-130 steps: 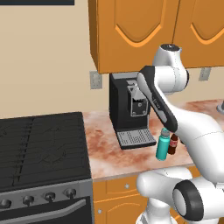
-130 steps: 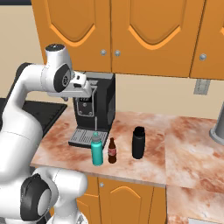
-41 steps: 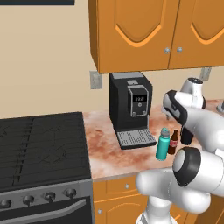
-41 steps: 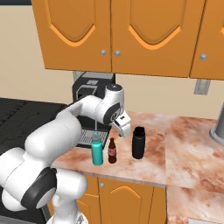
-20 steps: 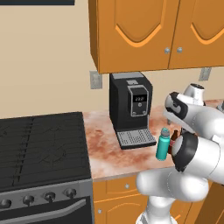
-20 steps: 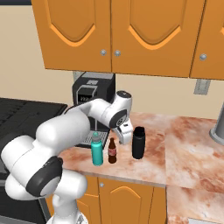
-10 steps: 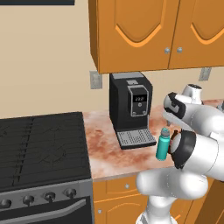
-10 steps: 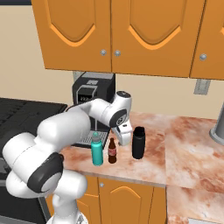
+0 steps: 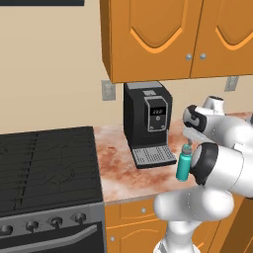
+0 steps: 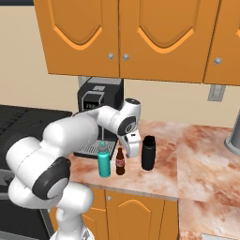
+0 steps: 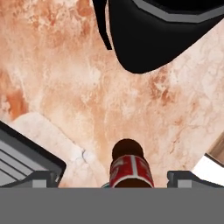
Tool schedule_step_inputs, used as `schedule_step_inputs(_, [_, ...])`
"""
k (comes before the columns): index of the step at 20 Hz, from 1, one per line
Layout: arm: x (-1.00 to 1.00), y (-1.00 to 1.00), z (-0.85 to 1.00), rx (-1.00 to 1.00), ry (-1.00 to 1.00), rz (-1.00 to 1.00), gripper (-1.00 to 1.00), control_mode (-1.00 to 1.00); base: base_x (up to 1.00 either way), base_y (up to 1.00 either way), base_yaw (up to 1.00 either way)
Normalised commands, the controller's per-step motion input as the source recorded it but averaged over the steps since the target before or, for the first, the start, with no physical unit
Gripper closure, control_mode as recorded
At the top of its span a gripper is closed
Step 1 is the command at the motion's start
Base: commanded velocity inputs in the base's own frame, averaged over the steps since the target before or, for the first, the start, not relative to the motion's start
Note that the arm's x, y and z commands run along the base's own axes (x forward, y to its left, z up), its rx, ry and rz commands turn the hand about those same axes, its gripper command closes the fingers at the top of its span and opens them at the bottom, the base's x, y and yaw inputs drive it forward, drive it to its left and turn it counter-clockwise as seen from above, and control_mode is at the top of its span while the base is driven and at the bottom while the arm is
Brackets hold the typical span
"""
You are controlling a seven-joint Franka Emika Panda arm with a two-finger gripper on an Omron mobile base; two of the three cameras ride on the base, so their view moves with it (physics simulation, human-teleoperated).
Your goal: Move the drinks to the dining counter.
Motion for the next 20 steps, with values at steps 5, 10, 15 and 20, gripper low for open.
schedule_step_inputs(5, [-0.06,0.02,-0.06,0.00,0.07,-0.01,-1.00,-1.00,0.00,0.00,0.00])
schedule_step_inputs(10, [-0.15,0.04,-0.03,0.00,0.06,0.00,-1.00,-1.00,0.00,0.00,0.00])
schedule_step_inputs(15, [-0.22,0.06,0.00,0.00,0.03,0.00,-1.00,-1.00,0.00,0.00,0.00])
schedule_step_inputs(20, [-0.21,0.12,0.00,0.00,0.01,0.00,-1.00,-1.00,0.00,0.00,0.00])
